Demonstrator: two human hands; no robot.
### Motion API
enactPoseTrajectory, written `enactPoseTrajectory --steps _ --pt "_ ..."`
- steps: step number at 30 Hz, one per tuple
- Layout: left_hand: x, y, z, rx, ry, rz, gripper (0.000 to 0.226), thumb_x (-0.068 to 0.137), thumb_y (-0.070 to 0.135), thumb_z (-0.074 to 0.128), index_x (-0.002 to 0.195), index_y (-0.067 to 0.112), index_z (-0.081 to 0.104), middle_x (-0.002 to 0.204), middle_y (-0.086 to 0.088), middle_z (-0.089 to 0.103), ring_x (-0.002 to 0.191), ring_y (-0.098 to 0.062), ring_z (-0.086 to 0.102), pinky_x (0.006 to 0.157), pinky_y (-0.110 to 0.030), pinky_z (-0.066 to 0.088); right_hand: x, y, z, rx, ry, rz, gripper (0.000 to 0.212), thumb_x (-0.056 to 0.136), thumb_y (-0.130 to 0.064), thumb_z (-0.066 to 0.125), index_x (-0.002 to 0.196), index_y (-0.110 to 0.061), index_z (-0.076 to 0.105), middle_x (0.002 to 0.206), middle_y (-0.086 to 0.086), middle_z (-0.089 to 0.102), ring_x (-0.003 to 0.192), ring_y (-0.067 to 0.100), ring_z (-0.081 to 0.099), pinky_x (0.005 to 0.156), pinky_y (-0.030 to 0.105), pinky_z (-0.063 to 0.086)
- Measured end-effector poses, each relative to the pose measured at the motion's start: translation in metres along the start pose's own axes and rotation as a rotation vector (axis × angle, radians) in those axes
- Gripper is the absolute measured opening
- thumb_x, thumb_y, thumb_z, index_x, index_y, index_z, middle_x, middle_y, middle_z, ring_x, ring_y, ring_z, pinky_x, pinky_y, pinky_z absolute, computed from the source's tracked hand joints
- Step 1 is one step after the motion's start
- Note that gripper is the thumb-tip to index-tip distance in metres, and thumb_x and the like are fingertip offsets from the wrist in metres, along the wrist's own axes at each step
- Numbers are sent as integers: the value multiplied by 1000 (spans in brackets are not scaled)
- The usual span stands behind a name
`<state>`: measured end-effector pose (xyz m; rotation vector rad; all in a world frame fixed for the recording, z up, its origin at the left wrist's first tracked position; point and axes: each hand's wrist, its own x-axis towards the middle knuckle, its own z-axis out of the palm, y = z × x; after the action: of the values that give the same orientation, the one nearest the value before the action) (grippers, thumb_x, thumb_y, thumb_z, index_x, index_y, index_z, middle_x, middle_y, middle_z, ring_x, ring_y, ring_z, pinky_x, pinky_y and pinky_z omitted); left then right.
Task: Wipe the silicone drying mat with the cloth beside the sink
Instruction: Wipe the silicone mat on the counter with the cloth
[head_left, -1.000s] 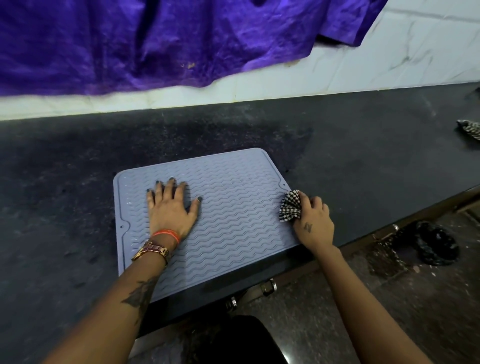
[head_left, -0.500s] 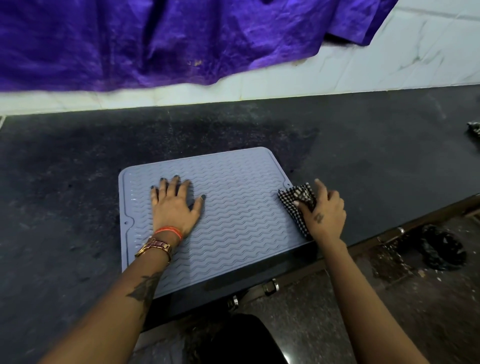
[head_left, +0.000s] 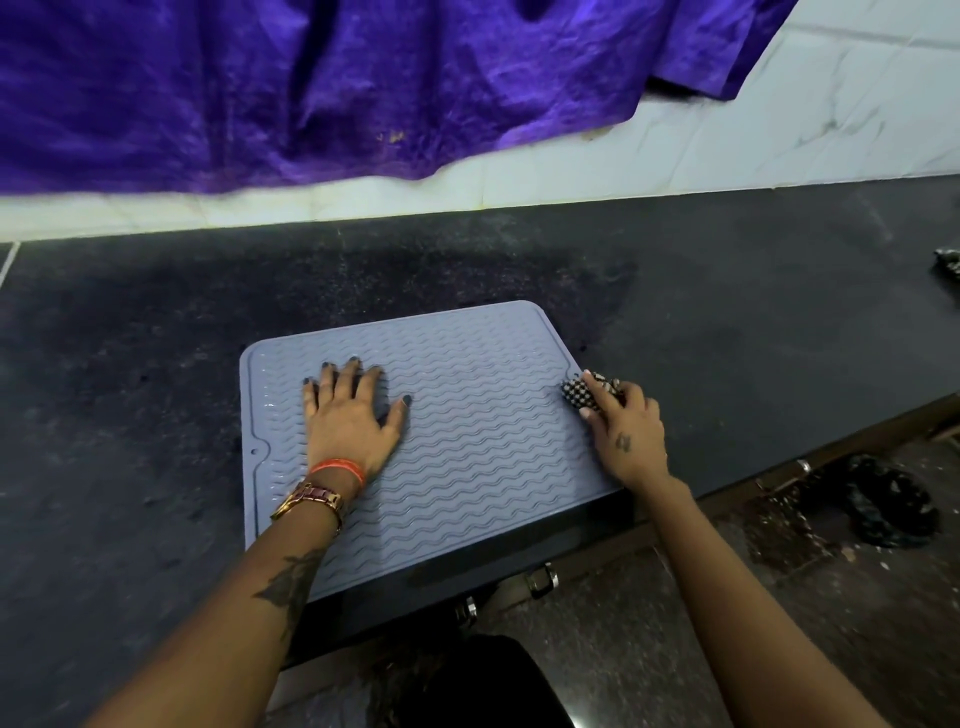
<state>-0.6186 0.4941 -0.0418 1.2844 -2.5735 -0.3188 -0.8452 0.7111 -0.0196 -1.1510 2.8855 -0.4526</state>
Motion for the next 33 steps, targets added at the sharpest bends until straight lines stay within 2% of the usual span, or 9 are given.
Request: enactPoseTrajectory --steps 4,8,10,16,22,26,29,31,33 --pt "0 -1 1 -5 3 2 72 82 63 22 139 22 35 152 -8 29 142 -31 15 117 -47 2 5 10 -17 211 56 30 45 92 -22 54 137 -22 45 126 24 48 112 42 48 96 42 40" --pt "1 -2 3 11 3 -1 71 83 63 22 139 22 35 151 -8 30 142 -32 15 117 -47 2 -38 -6 8 -98 164 2 45 92 -37 47 137 -27 44 127 23 46 101 42 47 84 50 42" --pt "1 -1 3 17 6 -1 71 83 63 21 140 22 34 151 -9 29 142 -32 15 116 -47 2 -35 -8 10 -116 143 18 46 94 -38 44 139 -29 40 131 21 43 105 39 43 87 49 39" --pt "0 0 4 36 0 -2 72 83 62 19 140 22 33 152 -9 28 142 -32 15 117 -48 2 5 11 -9 181 118 -29 43 93 -27 52 135 -24 47 126 22 44 111 40 45 96 44 39" --pt "1 1 4 36 1 -3 72 83 62 20 140 21 34 152 -9 28 142 -33 15 116 -49 2 10 0 7 -79 92 -54 44 94 -34 45 138 -28 41 133 19 39 110 38 42 92 48 37" --pt "1 2 2 27 -12 -5 72 83 61 20 141 20 33 152 -9 28 142 -32 14 117 -49 3 35 -1 -3 162 3 -8 43 95 -31 46 138 -26 42 134 20 37 118 38 40 102 44 34" --pt "0 1 0 19 -11 -3 72 83 61 20 141 21 33 153 -9 27 143 -31 13 117 -49 3 41 -17 -9 392 73 5 42 94 -26 50 135 -20 47 129 22 43 118 36 44 103 38 34" --pt "-1 1 -1 20 -12 1 72 83 61 20 141 21 33 153 -8 27 143 -31 13 117 -48 2 24 -26 -2 328 116 -46 42 94 -31 51 134 -23 48 127 20 45 113 35 47 99 39 37" --pt "0 1 -1 18 -10 3 71 83 61 20 141 21 33 152 -9 27 142 -31 13 117 -48 2 -2 -32 13 85 130 -106 44 94 -43 41 135 -29 45 129 18 46 106 35 48 91 42 40"
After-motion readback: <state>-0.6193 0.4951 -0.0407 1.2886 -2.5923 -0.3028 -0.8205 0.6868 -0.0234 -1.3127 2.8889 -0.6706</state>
